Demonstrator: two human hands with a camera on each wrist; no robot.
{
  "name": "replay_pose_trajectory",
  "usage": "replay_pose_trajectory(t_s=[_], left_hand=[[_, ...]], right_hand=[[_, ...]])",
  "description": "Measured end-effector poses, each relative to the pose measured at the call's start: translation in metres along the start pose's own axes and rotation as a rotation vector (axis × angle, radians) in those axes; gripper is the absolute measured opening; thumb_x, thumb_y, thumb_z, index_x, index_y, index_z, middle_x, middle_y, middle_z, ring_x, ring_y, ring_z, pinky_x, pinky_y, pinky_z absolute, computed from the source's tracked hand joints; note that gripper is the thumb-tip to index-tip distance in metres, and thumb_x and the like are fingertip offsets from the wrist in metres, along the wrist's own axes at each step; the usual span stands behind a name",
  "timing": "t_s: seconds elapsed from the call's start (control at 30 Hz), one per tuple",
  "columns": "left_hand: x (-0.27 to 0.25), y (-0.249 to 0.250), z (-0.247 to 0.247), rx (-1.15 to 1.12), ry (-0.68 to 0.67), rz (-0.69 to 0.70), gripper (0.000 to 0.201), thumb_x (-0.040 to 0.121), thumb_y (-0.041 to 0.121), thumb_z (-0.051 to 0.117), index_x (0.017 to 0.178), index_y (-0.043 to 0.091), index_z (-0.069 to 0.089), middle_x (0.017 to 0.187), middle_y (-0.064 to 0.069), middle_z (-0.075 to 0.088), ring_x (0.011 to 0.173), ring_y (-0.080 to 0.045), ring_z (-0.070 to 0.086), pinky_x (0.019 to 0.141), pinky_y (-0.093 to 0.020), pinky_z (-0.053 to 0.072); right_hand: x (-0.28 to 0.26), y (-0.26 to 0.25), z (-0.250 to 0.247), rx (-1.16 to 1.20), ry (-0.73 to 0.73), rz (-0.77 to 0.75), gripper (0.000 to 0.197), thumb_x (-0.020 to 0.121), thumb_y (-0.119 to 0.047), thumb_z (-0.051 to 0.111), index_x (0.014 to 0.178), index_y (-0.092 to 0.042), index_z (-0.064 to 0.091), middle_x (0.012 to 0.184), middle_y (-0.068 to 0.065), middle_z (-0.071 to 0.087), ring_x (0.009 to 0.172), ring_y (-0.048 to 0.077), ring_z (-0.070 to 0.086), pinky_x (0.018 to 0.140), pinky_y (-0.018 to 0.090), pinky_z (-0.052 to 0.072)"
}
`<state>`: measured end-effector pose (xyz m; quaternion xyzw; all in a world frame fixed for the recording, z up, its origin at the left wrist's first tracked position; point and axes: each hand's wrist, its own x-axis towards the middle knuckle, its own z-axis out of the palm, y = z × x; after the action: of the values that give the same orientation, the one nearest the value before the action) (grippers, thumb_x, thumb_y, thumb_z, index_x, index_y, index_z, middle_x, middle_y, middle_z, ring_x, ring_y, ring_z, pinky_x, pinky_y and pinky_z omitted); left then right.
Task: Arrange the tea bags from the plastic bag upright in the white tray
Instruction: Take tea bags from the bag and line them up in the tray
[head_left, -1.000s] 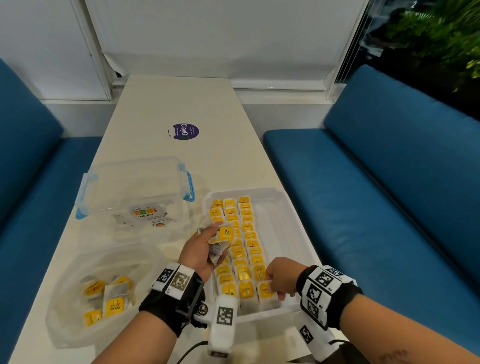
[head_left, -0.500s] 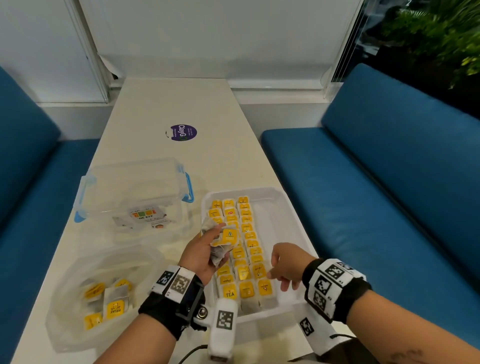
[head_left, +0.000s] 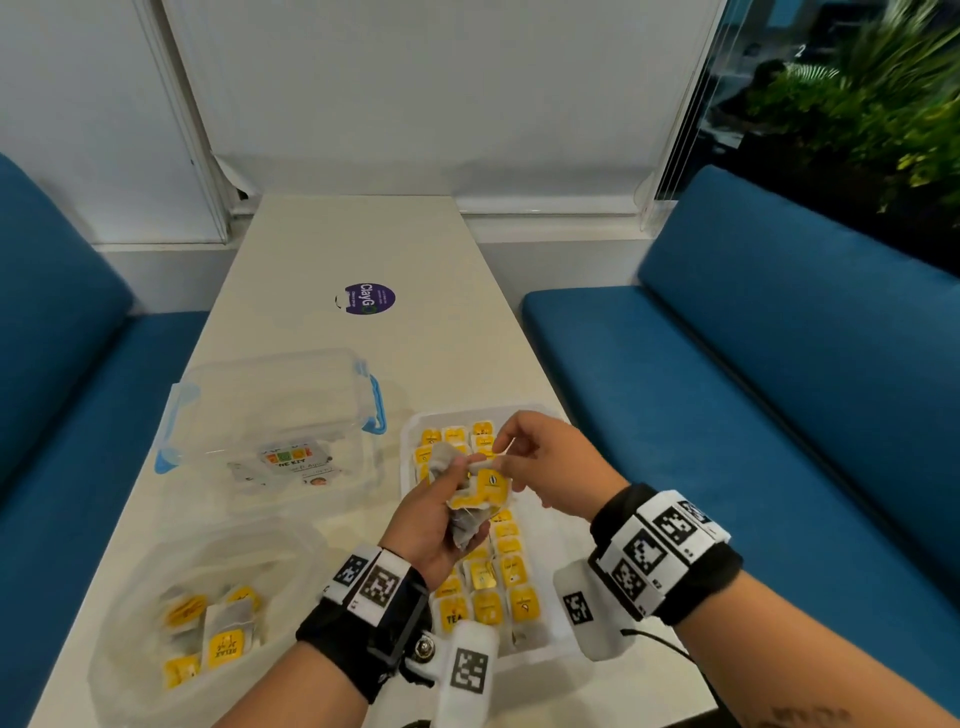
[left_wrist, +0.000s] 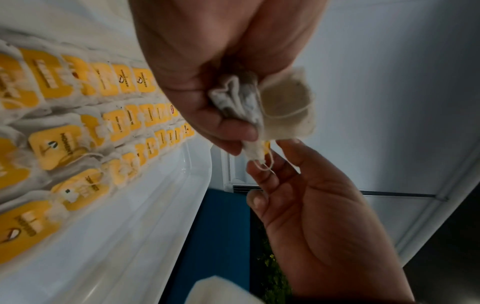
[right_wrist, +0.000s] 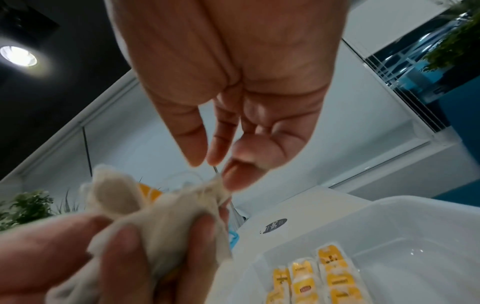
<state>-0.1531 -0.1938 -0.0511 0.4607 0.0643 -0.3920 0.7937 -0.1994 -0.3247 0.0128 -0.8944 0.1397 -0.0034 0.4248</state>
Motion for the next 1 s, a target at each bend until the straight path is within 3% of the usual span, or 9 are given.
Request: replay_pose_trajectory(t_s=[0.1, 0.2, 0.27, 0.4, 0.47, 0.67, 0.83, 0.9, 1.0], left_hand=[[-0.001, 0.002, -0.003, -0.002, 0.017, 0.027, 0.030, 0.094, 0.038, 0.045, 0.103, 0.016, 0.064, 0.049, 0.001, 0.058, 0.037, -0.007, 0.051, 0.038, -0.014, 0.042], [-0.004, 0.003, -0.006, -0.017, 0.033, 0.060, 0.032, 0.094, 0.038, 0.045, 0.107, 0.014, 0.063, 0.049, 0.000, 0.056, 0.036, -0.008, 0.048, 0.038, -0.016, 0.042], [-0.004, 0.004, -0.008, -0.019, 0.052, 0.075, 0.031, 0.093, 0.038, 0.046, 0.099, 0.015, 0.066, 0.052, -0.001, 0.056, 0.037, -0.008, 0.049, 0.038, -0.016, 0.041], [-0.009, 0.011, -0.009, 0.101, 0.080, 0.071, 0.028, 0.093, 0.041, 0.047, 0.085, 0.019, 0.062, 0.037, 0.003, 0.039, 0.027, -0.004, 0.027, 0.036, -0.014, 0.030], [-0.012, 0.013, -0.008, 0.162, 0.059, 0.081, 0.028, 0.094, 0.040, 0.045, 0.082, 0.021, 0.062, 0.039, 0.005, 0.040, 0.030, -0.004, 0.025, 0.041, -0.017, 0.024], [-0.011, 0.014, -0.004, 0.201, 0.077, 0.023, 0.021, 0.088, 0.040, 0.055, 0.085, 0.020, 0.057, 0.048, 0.006, 0.047, 0.034, -0.005, 0.035, 0.035, -0.016, 0.027], [-0.007, 0.019, -0.006, 0.111, 0.051, -0.027, 0.026, 0.093, 0.033, 0.049, 0.076, 0.016, 0.058, 0.037, 0.004, 0.039, 0.028, -0.005, 0.025, 0.031, -0.012, 0.018], [-0.007, 0.021, -0.006, 0.143, 0.050, -0.004, 0.024, 0.093, 0.035, 0.049, 0.082, 0.017, 0.063, 0.040, 0.005, 0.043, 0.029, -0.004, 0.026, 0.033, -0.012, 0.018], [-0.007, 0.022, -0.006, 0.253, 0.053, 0.041, 0.023, 0.094, 0.037, 0.047, 0.091, 0.020, 0.062, 0.043, 0.010, 0.051, 0.032, -0.003, 0.029, 0.036, -0.014, 0.020]], right_hand=[[0.000, 0.006, 0.006, -0.013, 0.099, -0.036, 0.020, 0.084, -0.013, 0.063, 0.074, -0.028, 0.055, 0.070, -0.007, 0.052, 0.060, 0.005, 0.046, 0.054, 0.011, 0.038], [0.000, 0.006, 0.010, 0.001, 0.040, -0.040, 0.022, 0.075, -0.019, 0.074, 0.085, -0.027, 0.056, 0.075, -0.009, 0.050, 0.061, 0.004, 0.044, 0.055, 0.015, 0.036], [-0.002, 0.003, 0.011, -0.088, 0.015, -0.117, 0.030, 0.073, -0.014, 0.073, 0.091, -0.030, 0.055, 0.085, -0.007, 0.049, 0.066, 0.004, 0.043, 0.060, 0.018, 0.040], [-0.002, -0.003, 0.012, -0.305, -0.046, -0.359, 0.030, 0.073, -0.011, 0.065, 0.100, -0.024, 0.063, 0.102, -0.005, 0.050, 0.093, 0.009, 0.046, 0.083, 0.025, 0.044], [0.003, -0.005, 0.012, -0.414, -0.119, -0.391, 0.030, 0.076, -0.012, 0.064, 0.104, -0.021, 0.062, 0.106, -0.004, 0.053, 0.096, 0.011, 0.045, 0.085, 0.026, 0.044], [0.012, -0.008, 0.004, -0.454, -0.267, -0.334, 0.032, 0.077, -0.011, 0.068, 0.107, -0.019, 0.059, 0.096, -0.006, 0.047, 0.083, 0.009, 0.043, 0.077, 0.026, 0.044], [0.013, -0.002, 0.001, -0.317, -0.281, -0.262, 0.017, 0.078, -0.008, 0.068, 0.084, -0.021, 0.059, 0.077, -0.005, 0.052, 0.067, 0.007, 0.046, 0.064, 0.019, 0.041], [0.013, 0.001, -0.001, -0.174, -0.244, -0.188, 0.020, 0.080, -0.007, 0.067, 0.088, -0.023, 0.057, 0.073, -0.009, 0.051, 0.063, 0.003, 0.047, 0.058, 0.014, 0.041], [0.013, 0.003, -0.003, 0.071, -0.248, -0.087, 0.034, 0.085, -0.002, 0.061, 0.105, -0.029, 0.055, 0.074, -0.005, 0.051, 0.060, 0.008, 0.055, 0.045, 0.016, 0.043]])
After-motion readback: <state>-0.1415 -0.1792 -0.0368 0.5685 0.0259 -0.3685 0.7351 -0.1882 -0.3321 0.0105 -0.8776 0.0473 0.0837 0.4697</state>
